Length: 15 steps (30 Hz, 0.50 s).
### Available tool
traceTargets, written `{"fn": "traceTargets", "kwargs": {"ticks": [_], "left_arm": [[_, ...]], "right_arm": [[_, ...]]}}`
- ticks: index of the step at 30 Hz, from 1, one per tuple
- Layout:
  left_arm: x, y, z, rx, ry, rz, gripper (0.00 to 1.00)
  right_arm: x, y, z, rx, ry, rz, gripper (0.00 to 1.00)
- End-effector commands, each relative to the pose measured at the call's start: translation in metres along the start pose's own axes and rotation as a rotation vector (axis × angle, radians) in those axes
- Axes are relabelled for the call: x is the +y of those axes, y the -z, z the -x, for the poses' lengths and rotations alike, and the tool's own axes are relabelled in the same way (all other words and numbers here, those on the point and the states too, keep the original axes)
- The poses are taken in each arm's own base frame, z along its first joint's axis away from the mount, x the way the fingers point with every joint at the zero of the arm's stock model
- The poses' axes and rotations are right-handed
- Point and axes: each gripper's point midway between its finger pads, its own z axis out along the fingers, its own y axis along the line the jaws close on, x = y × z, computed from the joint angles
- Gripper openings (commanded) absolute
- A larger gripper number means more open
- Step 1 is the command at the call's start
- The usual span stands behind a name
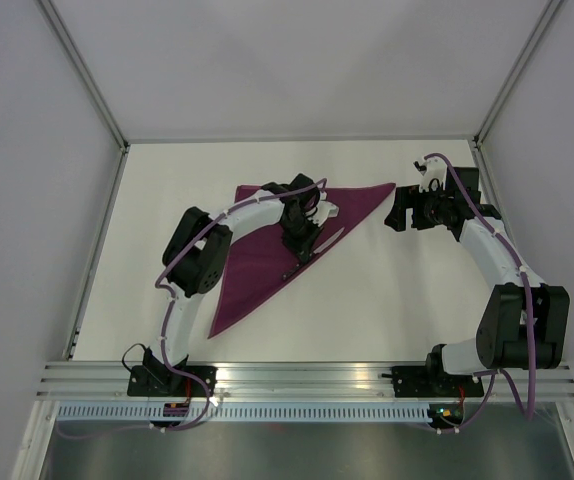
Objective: Fold the napkin, place the utensils inside, and roll it up
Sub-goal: Place the utensil onto the napkin
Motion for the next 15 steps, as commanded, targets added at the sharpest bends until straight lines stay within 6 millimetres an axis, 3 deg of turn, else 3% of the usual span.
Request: {"fn": "traceTargets", "kwargs": {"ticks": [1, 8, 15], "left_arm": [[-0.004, -0.0271, -0.0252, 0.098, 0.018, -0.011, 0.21], [-0.0074, -0.0274, -0.0241, 0.092, 0.019, -0.01, 0.29], [-0.0057, -0.0213, -0.0173, 0.069, 0.017, 0.008, 0.49]], "right_arm": [[-0.0038, -0.0011, 0.0038, -0.016, 0.016, -0.011, 0.9], [-0.0038, -0.0011, 0.0038, -0.016, 0.016, -0.011, 0.9], [-0.004, -0.0014, 0.0034, -0.015, 0.016, -0.011, 0.9]]}}
